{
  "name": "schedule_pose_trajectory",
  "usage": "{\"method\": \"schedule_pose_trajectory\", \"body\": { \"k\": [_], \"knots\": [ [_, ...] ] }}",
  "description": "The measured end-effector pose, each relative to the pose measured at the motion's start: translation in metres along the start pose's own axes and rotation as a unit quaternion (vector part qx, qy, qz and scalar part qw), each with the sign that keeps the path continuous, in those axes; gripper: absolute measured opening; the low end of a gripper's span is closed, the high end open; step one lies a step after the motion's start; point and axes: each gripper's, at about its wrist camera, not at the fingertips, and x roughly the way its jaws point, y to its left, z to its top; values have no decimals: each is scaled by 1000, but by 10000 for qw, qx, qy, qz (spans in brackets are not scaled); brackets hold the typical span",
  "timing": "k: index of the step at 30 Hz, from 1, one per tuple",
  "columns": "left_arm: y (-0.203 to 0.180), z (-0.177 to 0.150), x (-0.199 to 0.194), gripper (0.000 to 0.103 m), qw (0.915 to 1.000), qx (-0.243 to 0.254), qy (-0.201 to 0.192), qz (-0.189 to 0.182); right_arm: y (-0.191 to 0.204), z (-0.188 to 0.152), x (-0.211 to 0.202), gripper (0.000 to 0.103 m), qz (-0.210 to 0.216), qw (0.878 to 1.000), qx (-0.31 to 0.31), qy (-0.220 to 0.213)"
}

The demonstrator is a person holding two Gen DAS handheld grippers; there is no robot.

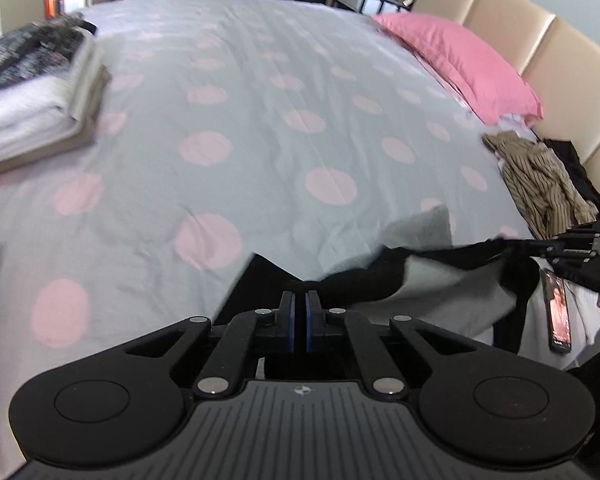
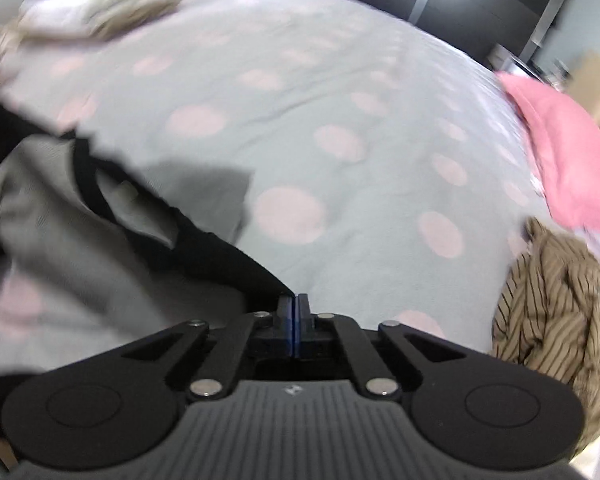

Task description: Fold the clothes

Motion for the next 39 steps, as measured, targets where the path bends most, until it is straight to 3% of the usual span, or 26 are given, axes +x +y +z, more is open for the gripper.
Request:
{"method": "schedule_pose_trajectory", "body": {
  "k": [5, 9, 13, 15, 17, 21, 23, 29, 33, 35, 36, 37, 39],
  "knots": [
    [6, -2, -13, 0, 9995, 138, 98, 258, -18, 2, -4, 1, 11, 9983, 588, 7],
    [9, -14, -6, 0, 9982, 192, 439, 356, -11, -6, 12, 1, 169, 9972, 328, 645],
    [13, -28, 5, 0, 9955, 213, 840, 388, 1, -20, 28, 1, -89, 9935, 7, 1133],
    [10, -27, 7, 0, 9959, 221, 811, 330, 2, -21, 32, 1, -209, 9917, -20, 1270],
    [5, -23, 10, 13, 9967, 271, 733, 228, 1, -21, 33, 1, -272, 9904, 12, 1354],
    [-14, -8, 24, 25, 9972, 493, 567, -4, 0, -21, 34, 1, -302, 9888, 97, 1461],
    [-27, 1, 39, 41, 9958, 691, 584, -130, 0, -22, 35, 1, -281, 9884, 99, 1491],
    [-48, 13, 90, 46, 9891, 1142, 928, -77, -4, -24, 39, 1, -188, 9883, 137, 1509],
    [-46, 12, 111, 41, 9864, 1118, 1205, -69, -7, -25, 41, 1, -128, 9884, 206, 1499],
    [-44, 11, 109, 22, 9878, 988, 1182, -242, -9, -25, 40, 1, -116, 9887, 248, 1473],
    [-45, 10, 106, 18, 9885, 990, 1122, -219, -9, -24, 40, 1, -130, 9892, 267, 1436],
    [-47, 9, 102, 8, 9893, 1039, 1018, -127, -9, -23, 38, 1, -151, 9898, 290, 1387],
    [-49, 10, 88, 3, 9917, 1030, 765, -98, -12, -18, 34, 1, -241, 9920, 396, 1174]
  ]
}}
